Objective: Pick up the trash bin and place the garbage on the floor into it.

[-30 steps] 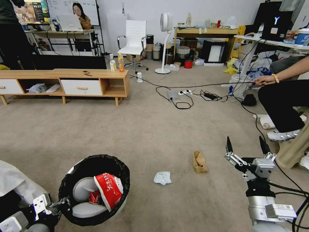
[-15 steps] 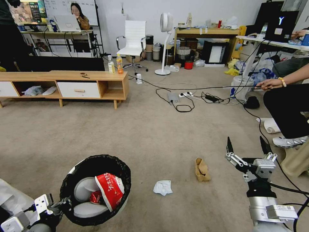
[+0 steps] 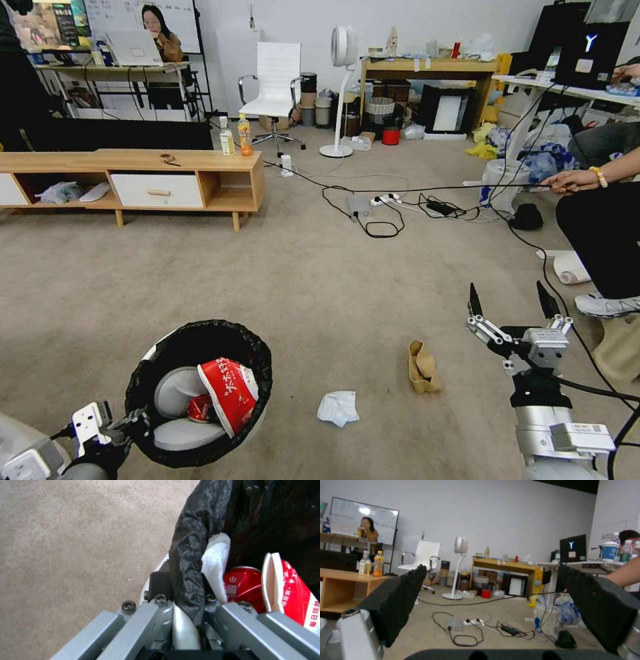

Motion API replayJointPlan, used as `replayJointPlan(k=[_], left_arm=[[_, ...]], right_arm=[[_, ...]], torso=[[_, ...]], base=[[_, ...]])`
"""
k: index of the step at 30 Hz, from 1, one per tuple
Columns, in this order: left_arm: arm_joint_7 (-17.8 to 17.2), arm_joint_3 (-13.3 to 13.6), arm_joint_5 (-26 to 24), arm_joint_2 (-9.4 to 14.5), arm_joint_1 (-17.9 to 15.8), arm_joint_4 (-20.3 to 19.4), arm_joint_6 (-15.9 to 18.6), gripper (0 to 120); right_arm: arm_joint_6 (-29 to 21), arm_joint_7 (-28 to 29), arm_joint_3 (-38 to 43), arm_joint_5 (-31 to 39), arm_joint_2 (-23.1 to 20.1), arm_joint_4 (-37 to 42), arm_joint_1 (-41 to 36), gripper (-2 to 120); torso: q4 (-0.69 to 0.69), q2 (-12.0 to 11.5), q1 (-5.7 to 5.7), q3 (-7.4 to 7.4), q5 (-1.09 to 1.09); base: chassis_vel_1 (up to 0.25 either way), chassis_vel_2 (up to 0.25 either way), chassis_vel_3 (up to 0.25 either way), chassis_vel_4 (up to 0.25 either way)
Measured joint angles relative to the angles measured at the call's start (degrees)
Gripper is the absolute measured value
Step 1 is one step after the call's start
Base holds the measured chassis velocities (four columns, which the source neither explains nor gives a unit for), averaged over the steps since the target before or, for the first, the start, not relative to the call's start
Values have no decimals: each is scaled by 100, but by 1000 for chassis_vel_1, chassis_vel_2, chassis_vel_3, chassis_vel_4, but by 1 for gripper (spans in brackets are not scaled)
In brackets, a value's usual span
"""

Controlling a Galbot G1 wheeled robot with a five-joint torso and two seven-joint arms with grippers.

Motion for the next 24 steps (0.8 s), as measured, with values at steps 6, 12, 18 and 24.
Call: replayJointPlan(k=[6,12,18,24], left_arm=[[2,1,9,-7,-4,16,-3,3],[2,1,11,-8,-26,39,-6,3],[5,6,18,-17,-43,68,-9,3],[8,-32,19,-15,-50,89,-16,3]], right_arm=[[8,-3,-5,1,1,-28,18,100],[7,-17,-16,0,-36,-55,44,100],[-78,-42,-85,113,-169,-98,146,100],[-955,291,-309,695,-594,-117,302,100]], torso=[[1,0,0,0,0],[0,0,0,0,0],[0,0,0,0,0],[0,0,0,0,0]], base=[[-81,100,89,-95],[-93,85,74,-90],[0,0,0,0],[0,0,0,0]])
